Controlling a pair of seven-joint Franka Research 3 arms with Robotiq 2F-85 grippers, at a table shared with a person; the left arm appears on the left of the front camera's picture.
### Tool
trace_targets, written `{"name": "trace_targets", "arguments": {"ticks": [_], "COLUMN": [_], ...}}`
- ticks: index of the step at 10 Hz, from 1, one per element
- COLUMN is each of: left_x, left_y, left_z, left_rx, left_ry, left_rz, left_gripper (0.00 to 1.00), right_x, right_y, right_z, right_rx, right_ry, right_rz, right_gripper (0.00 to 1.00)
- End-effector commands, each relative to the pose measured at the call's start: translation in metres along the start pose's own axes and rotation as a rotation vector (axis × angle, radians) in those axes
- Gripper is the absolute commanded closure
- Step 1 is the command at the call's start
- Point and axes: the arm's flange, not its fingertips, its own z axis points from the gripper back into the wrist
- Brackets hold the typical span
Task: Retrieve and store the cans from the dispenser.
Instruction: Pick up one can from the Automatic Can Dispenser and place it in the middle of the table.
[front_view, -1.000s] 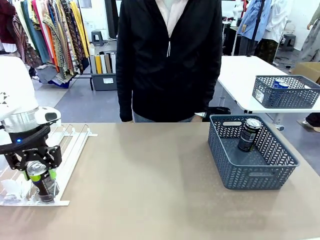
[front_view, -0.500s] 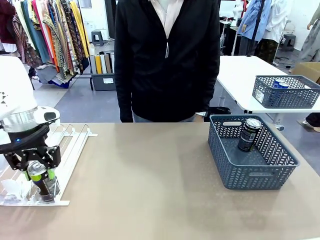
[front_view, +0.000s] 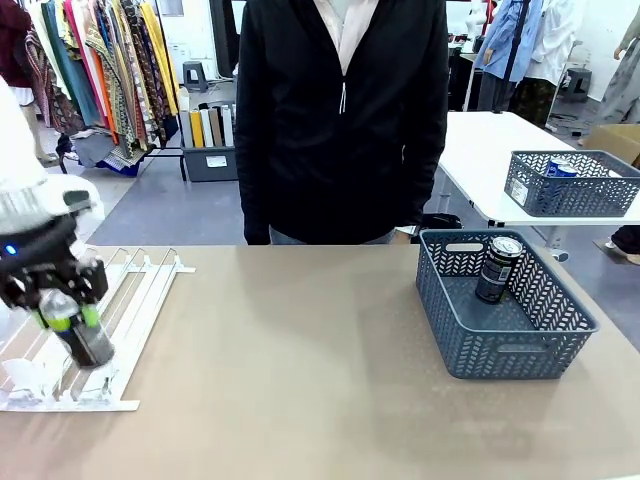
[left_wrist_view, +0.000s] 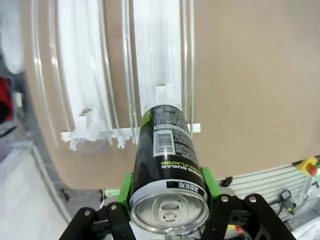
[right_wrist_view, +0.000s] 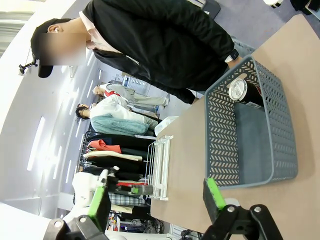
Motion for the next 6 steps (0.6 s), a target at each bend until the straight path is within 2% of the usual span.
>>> {"name": "trace_targets", "arguments": {"ticks": [1,3,4,5,6], "left_x": [-0.015,-0.034,-0.040,-0.040,-0.040], "left_y": [0.005,0.005,0.008,0.015,0.002], "left_z": [0.071,0.111,0.119,0.116,0.126], "left_rx": [-0.030,-0.029,-0.077,-0.110,-0.032], "left_ry": [-0.153,-0.258,-0.290,-0.265,-0.268], "left_rz": [-0.067,-0.076,-0.038,-0.037,-0.051], "left_gripper": [1.00,1.00,1.00,1.00,1.00], "right_x": [0.001,0.001,0.001,0.001,0.001], "right_y": [0.001,0.001,0.001,0.001,0.001], "right_z": [-0.002,-0.002,-0.002,-0.002,-0.002], "right_rx": [0.027,0.027,0.027,0.027,0.027], "right_ry": [-0.015,-0.015,-0.015,-0.015,-0.015], "right_rz": [0.021,0.021,0.021,0.021,0.021], "right_gripper": [0.00,0.00,0.00,0.00,0.00]}}
